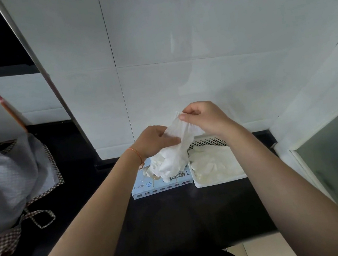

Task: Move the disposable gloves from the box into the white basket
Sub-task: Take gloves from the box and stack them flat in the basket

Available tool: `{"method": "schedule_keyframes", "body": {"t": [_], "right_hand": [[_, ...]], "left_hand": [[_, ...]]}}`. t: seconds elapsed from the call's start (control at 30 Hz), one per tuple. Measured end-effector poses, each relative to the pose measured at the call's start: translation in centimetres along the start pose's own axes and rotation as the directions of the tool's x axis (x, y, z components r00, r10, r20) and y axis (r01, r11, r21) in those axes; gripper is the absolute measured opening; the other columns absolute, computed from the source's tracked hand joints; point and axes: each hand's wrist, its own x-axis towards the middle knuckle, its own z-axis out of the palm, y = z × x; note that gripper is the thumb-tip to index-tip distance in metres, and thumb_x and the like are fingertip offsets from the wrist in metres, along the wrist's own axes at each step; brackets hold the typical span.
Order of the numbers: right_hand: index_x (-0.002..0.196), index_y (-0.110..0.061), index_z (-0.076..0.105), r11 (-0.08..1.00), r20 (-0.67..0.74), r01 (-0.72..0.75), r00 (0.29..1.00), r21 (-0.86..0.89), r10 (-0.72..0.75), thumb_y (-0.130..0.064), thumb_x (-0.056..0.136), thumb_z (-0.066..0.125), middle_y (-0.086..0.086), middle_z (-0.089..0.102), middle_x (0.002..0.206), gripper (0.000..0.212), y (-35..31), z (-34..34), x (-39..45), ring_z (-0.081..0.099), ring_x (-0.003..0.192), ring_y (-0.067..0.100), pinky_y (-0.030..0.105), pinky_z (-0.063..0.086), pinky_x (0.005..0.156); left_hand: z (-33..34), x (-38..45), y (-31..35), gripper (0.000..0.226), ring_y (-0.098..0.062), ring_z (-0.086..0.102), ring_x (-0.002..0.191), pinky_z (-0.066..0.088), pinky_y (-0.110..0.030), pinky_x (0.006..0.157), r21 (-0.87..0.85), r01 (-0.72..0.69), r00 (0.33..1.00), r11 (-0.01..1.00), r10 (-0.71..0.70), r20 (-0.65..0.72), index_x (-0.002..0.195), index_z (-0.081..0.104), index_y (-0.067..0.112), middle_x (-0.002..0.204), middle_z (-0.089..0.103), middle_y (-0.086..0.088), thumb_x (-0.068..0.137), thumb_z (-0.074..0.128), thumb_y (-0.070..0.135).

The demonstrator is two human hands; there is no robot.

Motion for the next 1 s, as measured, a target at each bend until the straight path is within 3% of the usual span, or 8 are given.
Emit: {"method": "schedule_keyframes", "body": {"t": [0.2, 0.3, 0.4, 0.53, 0.63, 0.73, 0.9, 1.0], "right_hand": [[0.087, -0.019, 0.065, 0.999, -0.212, -0.038, 0.977, -0.022, 0.032, -0.027, 0.091, 0.066, -0.008, 0.052, 0.064, 0.009, 3.4, -0.2, 0.2, 0.046, 0.057, 0.006, 0.020, 0.037, 0.058], [0.086, -0.018, 0.067, 0.993, -0.250, -0.112, 0.962, 0.025, 0.115, -0.025, 0.090, 0.067, -0.007, 0.058, 0.068, 0.008, 6.2, -0.3, -0.2, 0.052, 0.061, 0.008, 0.024, 0.040, 0.063], [0.096, -0.021, 0.067, 0.933, -0.136, -0.302, 0.934, 0.196, 0.331, -0.022, 0.088, 0.069, -0.003, 0.067, 0.090, 0.009, 9.3, -0.5, -1.0, 0.064, 0.077, 0.014, 0.025, 0.047, 0.067], [0.097, -0.021, 0.057, 0.710, 0.134, -0.510, 0.846, 0.486, 0.516, -0.004, 0.090, 0.064, 0.015, 0.061, 0.098, 0.020, 13.7, -1.8, -1.8, 0.055, 0.085, 0.027, 0.031, 0.052, 0.065], [0.079, -0.019, 0.058, 0.669, 0.204, -0.558, 0.820, 0.490, 0.535, 0.001, 0.091, 0.059, 0.012, 0.061, 0.095, 0.023, 17.2, -3.3, -2.0, 0.057, 0.086, 0.028, 0.039, 0.056, 0.072], [0.074, -0.019, 0.069, 0.745, 0.210, -0.582, 0.813, 0.327, 0.543, 0.000, 0.087, 0.060, 0.003, 0.064, 0.101, 0.024, 19.4, -3.9, -2.1, 0.057, 0.096, 0.024, 0.046, 0.052, 0.084], [0.097, -0.015, 0.076, 0.829, 0.113, -0.534, 0.845, 0.166, 0.522, -0.006, 0.089, 0.063, -0.013, 0.065, 0.102, 0.017, 21.4, -5.8, -1.4, 0.056, 0.093, 0.005, 0.021, 0.044, 0.069], [0.105, -0.015, 0.075, 0.868, 0.101, -0.490, 0.870, 0.075, 0.482, -0.007, 0.090, 0.062, -0.008, 0.065, 0.101, 0.021, 22.7, -6.6, -0.6, 0.057, 0.089, 0.004, 0.017, 0.043, 0.071]], "left_hand": [[1.3, 0.4, -1.7, 0.028, -0.005, 0.055, 0.050, 0.044, -0.016, 0.052, -0.046, 0.074, 0.996, 0.996, -0.072, 0.047, 0.077, 0.069, 0.007, 0.058, 0.061, 0.007, 0.085, 0.075, 0.033], [2.1, 0.8, -3.3, 0.032, -0.013, 0.062, 0.063, 0.052, -0.027, 0.065, -0.056, 0.123, 0.991, 0.991, -0.120, 0.062, 0.086, 0.073, 0.006, 0.072, 0.069, -0.004, 0.086, 0.074, 0.038], [3.4, 1.1, -4.5, 0.024, -0.020, 0.060, 0.069, 0.051, -0.035, 0.070, -0.084, 0.167, 0.981, 0.982, -0.157, 0.114, 0.085, 0.075, 0.013, 0.076, 0.068, -0.010, 0.090, 0.069, 0.036], [5.0, 2.3, -4.1, 0.018, -0.007, 0.061, 0.063, 0.048, -0.018, 0.059, -0.088, 0.217, 0.969, 0.972, -0.204, 0.136, 0.089, 0.074, 0.023, 0.072, 0.070, 0.010, 0.093, 0.063, 0.036], [6.6, 4.6, -3.3, 0.018, -0.008, 0.061, 0.078, 0.048, -0.019, 0.073, 0.128, 0.179, 0.974, 0.976, -0.194, 0.117, 0.094, 0.073, 0.026, 0.082, 0.069, 0.011, 0.092, 0.063, 0.040], [9.0, 6.9, -2.0, 0.019, -0.014, 0.055, 0.086, 0.036, -0.020, 0.070, 0.378, 0.047, 0.983, 0.925, -0.111, 0.148, 0.101, 0.069, 0.017, 0.082, 0.057, 0.013, 0.097, 0.058, 0.031], [13.6, 10.9, -0.9, 0.026, -0.022, 0.058, 0.112, 0.044, -0.030, 0.090, 0.630, 0.046, 0.993, 0.775, -0.107, 0.059, 0.118, 0.065, 0.023, 0.127, 0.061, 0.000, 0.099, 0.049, 0.032], [15.1, 12.3, -0.7, 0.028, -0.025, 0.058, 0.111, 0.044, -0.030, 0.084, 0.740, 0.064, 0.994, 0.670, -0.106, 0.010, 0.119, 0.063, 0.025, 0.124, 0.062, -0.003, 0.099, 0.044, 0.025]]}}
